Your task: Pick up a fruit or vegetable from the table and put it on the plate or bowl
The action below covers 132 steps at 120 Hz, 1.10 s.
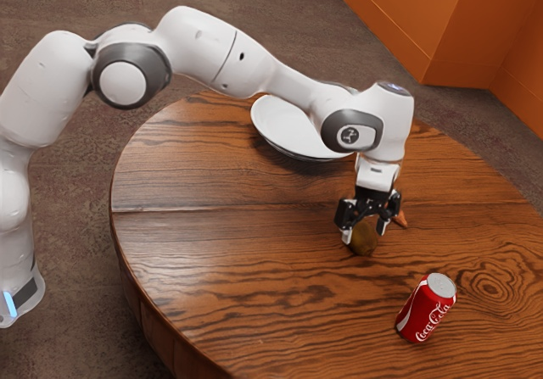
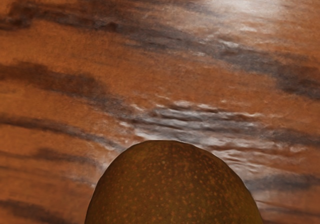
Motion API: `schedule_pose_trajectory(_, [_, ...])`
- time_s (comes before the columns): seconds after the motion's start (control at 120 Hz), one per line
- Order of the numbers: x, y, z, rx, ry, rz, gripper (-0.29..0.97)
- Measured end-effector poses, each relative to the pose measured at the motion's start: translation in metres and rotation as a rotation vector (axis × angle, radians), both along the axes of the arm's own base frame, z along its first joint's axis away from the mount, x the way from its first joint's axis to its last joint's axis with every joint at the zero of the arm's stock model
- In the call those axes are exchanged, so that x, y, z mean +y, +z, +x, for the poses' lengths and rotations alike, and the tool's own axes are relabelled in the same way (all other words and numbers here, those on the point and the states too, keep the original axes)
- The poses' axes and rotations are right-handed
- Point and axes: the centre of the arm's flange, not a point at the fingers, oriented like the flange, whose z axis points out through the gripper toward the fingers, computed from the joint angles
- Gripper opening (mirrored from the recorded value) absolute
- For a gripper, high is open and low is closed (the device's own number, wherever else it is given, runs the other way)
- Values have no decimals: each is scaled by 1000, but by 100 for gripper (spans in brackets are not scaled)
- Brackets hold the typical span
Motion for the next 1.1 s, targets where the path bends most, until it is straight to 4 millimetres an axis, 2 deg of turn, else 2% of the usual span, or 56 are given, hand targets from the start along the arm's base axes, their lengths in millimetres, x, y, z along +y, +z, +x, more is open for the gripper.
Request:
schedule_pose_trajectory(0.142, [9,-6,3,4,8,-4,68])
schedule_pose_trajectory(0.25, [8,-15,4,16,3,-21,68])
schedule_pose_trajectory(0.283, [9,-15,4,16,3,-24,65])
schedule_pose_trajectory(0.425, [10,-12,6,1,23,-53,37])
schedule_pose_trajectory(0.467, [10,-9,7,-7,30,-63,33])
schedule_pose_trajectory(0.517, [10,2,7,-28,40,-72,30])
schedule_pose_trajectory(0.567, [24,42,-1,-86,77,-61,28])
schedule_pose_trajectory(0.617, [50,98,-25,-158,136,-31,26])
schedule_pose_trajectory(0.658, [82,139,-47,-212,203,-13,28])
schedule_pose_trajectory(0.683, [105,155,-58,-234,249,-7,28])
schedule_pose_trajectory(0.717, [137,166,-69,-246,310,-4,28])
schedule_pose_trajectory(0.767, [188,163,-76,-238,405,-1,28])
schedule_pose_trajectory(0.808, [227,152,-79,-219,476,0,28])
schedule_pose_trajectory(0.867, [269,134,-82,-190,552,-1,26])
schedule_pose_trajectory(0.983, [318,107,-83,-152,638,-4,27])
schedule_pose_trajectory(1.1, [361,93,-70,-156,698,-13,25])
